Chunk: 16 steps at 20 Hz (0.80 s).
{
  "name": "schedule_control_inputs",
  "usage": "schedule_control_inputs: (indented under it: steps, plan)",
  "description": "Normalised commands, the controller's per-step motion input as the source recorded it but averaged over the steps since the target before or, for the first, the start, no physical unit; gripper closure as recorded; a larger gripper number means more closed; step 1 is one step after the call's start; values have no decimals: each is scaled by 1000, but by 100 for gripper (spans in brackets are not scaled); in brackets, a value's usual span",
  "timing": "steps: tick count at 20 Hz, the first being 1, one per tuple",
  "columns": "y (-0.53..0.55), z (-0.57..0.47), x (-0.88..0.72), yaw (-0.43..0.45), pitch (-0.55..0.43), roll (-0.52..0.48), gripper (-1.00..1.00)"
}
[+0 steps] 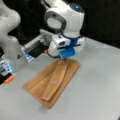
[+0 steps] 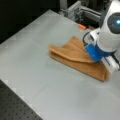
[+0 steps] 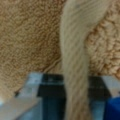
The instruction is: Folding a towel twice
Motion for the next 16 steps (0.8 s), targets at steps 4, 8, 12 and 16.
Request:
schedule_control_inputs:
  steps: [4, 8, 12, 16]
  plan:
    - [99, -91, -418, -239, -190, 181, 100]
    - [96, -118, -430, -236, -216, 144, 100]
    - [77, -130, -417, -227, -254, 133, 100]
    - [60, -145, -386, -185, -278, 152, 100]
